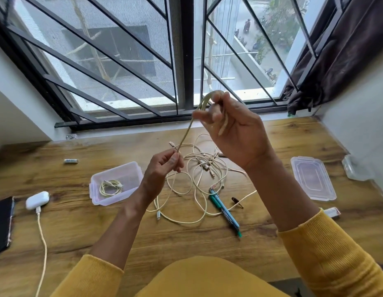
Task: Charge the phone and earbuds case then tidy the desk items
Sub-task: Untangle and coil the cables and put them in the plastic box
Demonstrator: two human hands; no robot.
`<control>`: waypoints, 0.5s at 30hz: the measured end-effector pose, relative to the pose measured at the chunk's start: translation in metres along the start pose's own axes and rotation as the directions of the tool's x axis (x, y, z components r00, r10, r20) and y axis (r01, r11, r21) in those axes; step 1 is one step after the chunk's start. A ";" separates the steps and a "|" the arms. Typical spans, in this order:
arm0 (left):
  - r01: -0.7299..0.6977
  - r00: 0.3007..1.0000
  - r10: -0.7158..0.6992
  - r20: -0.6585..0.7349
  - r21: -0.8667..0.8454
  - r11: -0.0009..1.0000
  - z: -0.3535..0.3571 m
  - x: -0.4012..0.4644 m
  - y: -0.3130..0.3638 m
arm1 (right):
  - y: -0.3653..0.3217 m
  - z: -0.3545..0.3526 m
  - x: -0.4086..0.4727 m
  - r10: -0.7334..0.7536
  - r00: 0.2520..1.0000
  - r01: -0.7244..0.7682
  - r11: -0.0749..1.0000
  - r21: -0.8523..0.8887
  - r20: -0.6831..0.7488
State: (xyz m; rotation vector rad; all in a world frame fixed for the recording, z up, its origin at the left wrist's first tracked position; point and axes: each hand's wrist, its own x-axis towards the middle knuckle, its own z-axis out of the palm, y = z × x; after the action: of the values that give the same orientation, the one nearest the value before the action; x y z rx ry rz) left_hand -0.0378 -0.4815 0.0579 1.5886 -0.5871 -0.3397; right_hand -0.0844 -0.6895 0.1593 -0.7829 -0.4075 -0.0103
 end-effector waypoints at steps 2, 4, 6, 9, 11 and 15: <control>-0.007 1.000 0.006 0.017 0.035 0.999 0.003 0.000 0.002 | 0.002 -0.002 0.003 -0.003 0.998 0.003 1.000 -0.003 -0.055; -0.028 0.999 0.025 0.048 0.063 0.998 0.007 -0.002 0.009 | 0.004 -0.003 0.006 0.020 0.993 -0.026 0.999 -0.047 -0.114; -0.046 0.995 0.039 0.094 0.082 0.996 0.011 -0.004 0.017 | 0.006 -0.003 0.007 0.034 0.986 -0.052 0.992 -0.115 -0.160; -0.060 0.981 0.039 0.188 0.110 0.992 0.019 -0.008 0.031 | 0.012 -0.002 0.010 0.036 0.977 -0.084 0.971 -0.224 -0.209; -0.075 0.968 0.039 0.246 0.139 0.987 0.024 -0.009 0.041 | 0.018 -0.002 0.012 0.015 0.973 -0.079 0.960 -0.270 -0.230; -0.142 0.945 0.084 0.316 0.166 0.976 0.027 -0.007 0.064 | 0.033 -0.006 0.012 -0.037 0.970 -0.059 0.923 -0.381 -0.241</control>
State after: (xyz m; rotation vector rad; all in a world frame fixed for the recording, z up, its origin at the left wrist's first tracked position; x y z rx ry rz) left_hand -0.0689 -0.5016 0.1167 1.6856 -0.9716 -0.4606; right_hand -0.0658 -0.6682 0.1373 -1.1602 -0.1655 -0.1802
